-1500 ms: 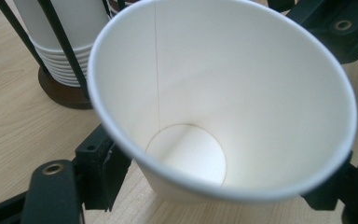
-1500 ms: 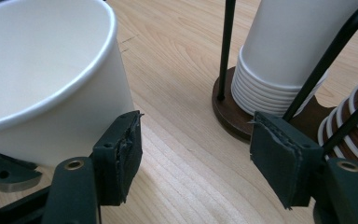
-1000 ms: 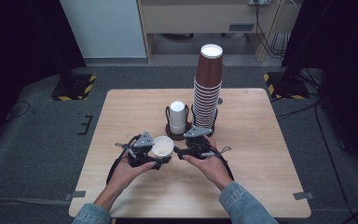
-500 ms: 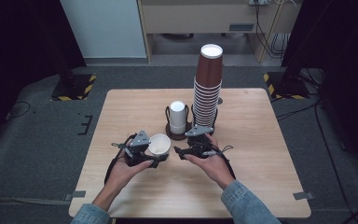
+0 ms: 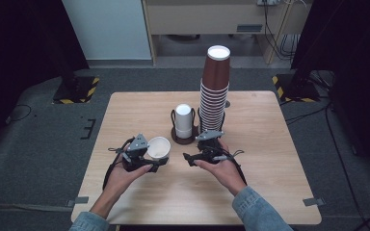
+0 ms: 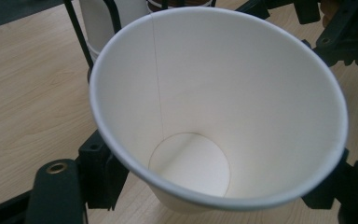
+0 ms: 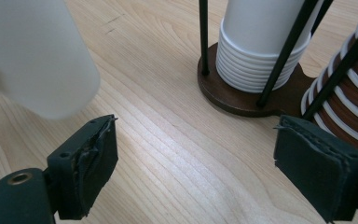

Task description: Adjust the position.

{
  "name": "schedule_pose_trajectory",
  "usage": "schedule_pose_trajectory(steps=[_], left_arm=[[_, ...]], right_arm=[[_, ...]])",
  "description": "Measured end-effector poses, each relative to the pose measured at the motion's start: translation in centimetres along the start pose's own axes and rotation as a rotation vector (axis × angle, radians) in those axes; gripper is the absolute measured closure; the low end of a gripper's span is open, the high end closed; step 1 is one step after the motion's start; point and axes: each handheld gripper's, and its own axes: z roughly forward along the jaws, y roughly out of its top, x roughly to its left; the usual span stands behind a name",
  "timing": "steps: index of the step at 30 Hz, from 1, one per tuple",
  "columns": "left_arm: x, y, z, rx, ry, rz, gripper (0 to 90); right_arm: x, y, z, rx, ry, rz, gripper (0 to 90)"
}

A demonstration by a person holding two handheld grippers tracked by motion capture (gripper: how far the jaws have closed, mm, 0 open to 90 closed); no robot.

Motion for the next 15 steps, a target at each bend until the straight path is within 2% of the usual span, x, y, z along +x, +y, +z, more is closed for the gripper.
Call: schedule_pose_trajectory(steps=[15], left_arm=[[1.6, -1.1, -2.3, -0.009, 0.056, -0.032, 23.9]], right_arm=[[-1.2, -1.1, -1.0, 0.012, -0.017, 0.017, 9.9]])
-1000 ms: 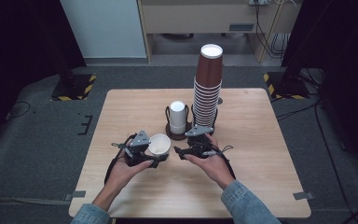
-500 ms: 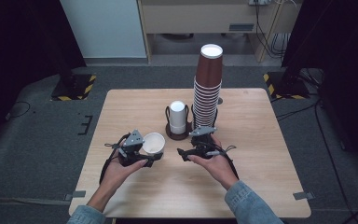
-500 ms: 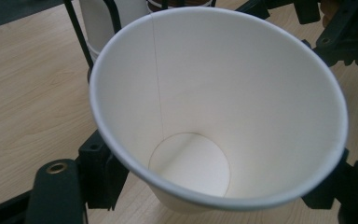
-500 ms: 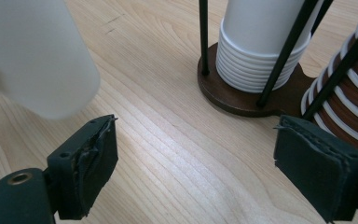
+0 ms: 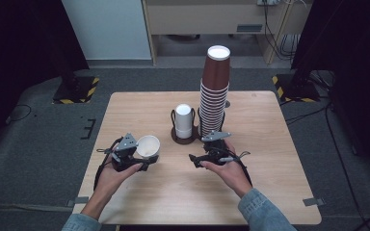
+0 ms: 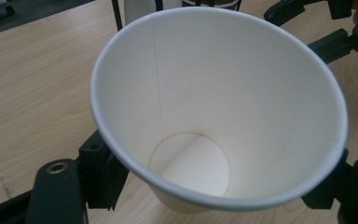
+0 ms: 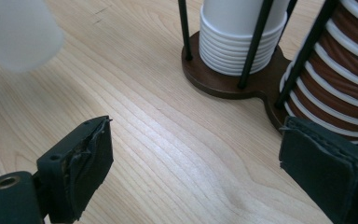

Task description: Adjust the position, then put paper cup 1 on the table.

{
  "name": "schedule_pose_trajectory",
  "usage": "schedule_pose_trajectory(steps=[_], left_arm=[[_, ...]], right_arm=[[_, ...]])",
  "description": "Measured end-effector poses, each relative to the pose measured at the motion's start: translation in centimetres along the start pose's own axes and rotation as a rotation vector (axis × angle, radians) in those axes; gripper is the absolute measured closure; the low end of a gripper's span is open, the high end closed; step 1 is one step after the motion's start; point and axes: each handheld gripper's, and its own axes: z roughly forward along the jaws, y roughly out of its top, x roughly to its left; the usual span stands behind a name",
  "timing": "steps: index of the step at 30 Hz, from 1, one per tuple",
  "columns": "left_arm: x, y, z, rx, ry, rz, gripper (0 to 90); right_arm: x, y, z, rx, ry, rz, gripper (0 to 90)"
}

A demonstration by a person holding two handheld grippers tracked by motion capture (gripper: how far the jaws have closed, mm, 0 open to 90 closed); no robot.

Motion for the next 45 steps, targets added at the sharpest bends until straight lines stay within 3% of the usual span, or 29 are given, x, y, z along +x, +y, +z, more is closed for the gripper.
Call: schedule_pose_trajectory(steps=[28, 33, 45], left_arm=[[2.4, -1.5, -1.9, 0.006, 0.076, -0.041, 23.9], [2.7, -1.8, -1.7, 0.012, 0.084, -0.048, 23.9], [3.6, -3.3, -0.1, 0.08, 0.104, -0.065, 23.8]], right_arm=[[-2.7, -2.2, -1.8, 0.009, -0.044, 0.031, 9.5], [-3.2, -2.6, -2.2, 0.01, -0.057, 0.045, 9.5], [-5.0, -3.3, -3.4, 0.015, -0.086, 0.067, 9.1]])
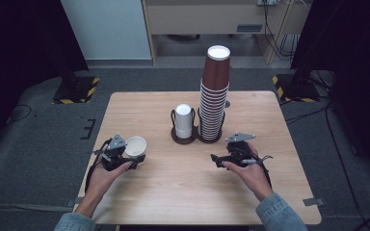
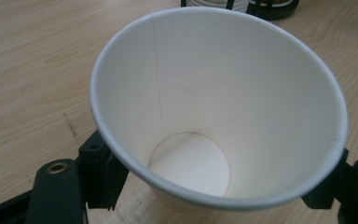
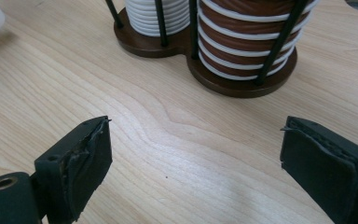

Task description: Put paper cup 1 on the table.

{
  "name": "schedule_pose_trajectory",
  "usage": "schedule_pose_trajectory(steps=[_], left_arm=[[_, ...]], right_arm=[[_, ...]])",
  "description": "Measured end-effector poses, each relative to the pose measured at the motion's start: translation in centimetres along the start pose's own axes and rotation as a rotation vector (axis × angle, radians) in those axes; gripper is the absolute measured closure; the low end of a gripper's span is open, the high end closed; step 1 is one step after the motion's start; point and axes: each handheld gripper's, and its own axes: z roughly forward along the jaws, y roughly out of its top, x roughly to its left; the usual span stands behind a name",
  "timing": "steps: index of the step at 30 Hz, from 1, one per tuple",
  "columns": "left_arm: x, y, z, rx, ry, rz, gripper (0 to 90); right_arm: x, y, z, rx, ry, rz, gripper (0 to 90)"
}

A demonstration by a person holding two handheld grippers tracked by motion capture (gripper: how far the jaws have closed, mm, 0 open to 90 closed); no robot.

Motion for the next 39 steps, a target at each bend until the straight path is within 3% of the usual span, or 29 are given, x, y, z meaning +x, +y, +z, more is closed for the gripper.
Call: schedule_pose_trajectory(steps=[14, 18, 25, 39], left_arm=[[-0.2, -0.9, 0.9, 0.036, -0.018, -0.011, 23.1], [-0.4, -0.9, 1.0, 0.035, -0.014, -0.021, 9.6], [-0.2, 0.0, -0.3, -0.026, 0.016, -0.043, 4.0], [-1.2, 2.6, -2.2, -0.084, 0.009, 0.014, 4.3]], right_arm=[[-0.7, -0.2, -0.5, 0.0, -0.014, 0.022, 9.3], [-0.8, -0.2, -0.6, -0.003, -0.014, 0.024, 9.3], [-1.1, -0.2, -0.8, -0.003, -0.015, 0.03, 9.2], [-2.0, -0.4, -1.3, 0.004, -0.026, 0.039, 9.2]])
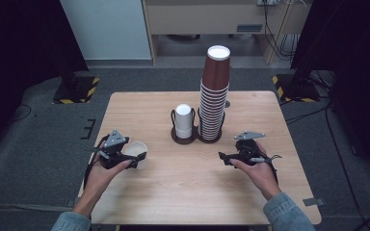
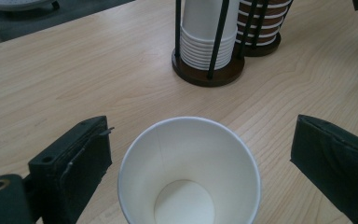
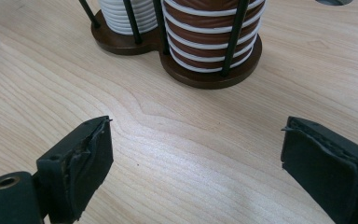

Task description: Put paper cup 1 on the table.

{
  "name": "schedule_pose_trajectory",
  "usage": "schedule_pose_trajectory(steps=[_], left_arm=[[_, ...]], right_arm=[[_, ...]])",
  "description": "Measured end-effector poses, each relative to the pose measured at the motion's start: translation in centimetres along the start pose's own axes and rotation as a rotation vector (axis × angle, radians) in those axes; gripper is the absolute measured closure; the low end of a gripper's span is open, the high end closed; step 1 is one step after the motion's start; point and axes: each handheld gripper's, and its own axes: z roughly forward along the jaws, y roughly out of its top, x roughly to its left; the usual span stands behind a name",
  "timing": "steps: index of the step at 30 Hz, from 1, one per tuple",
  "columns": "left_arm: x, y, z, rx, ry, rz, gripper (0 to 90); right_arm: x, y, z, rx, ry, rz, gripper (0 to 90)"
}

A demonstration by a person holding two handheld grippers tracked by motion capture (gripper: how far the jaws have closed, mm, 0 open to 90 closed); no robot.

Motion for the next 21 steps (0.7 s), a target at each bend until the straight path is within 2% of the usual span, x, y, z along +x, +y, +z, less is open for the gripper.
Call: schedule_pose_trajectory(steps=[9, 13, 18, 21], left_arm=[[-1.0, 1.1, -0.1, -0.015, -0.015, 0.03, 4.5], [-1.8, 1.6, 0.3, -0.013, -0.034, 0.042, 4.4], [-3.6, 2.3, 1.2, -0.014, -0.069, 0.075, 4.4], [-4.1, 2.5, 1.6, -0.013, -0.081, 0.083, 4.4]], right_arm=[[-0.2, 0.1, -0.1, 0.005, -0.001, 0.001, 9.1], [-0.3, 0.1, -0.2, 0.009, -0.003, 0.002, 9.1], [-0.6, 0.2, -0.5, 0.014, -0.008, 0.001, 9.2], [-0.8, 0.2, -0.6, 0.013, -0.009, -0.001, 9.2]])
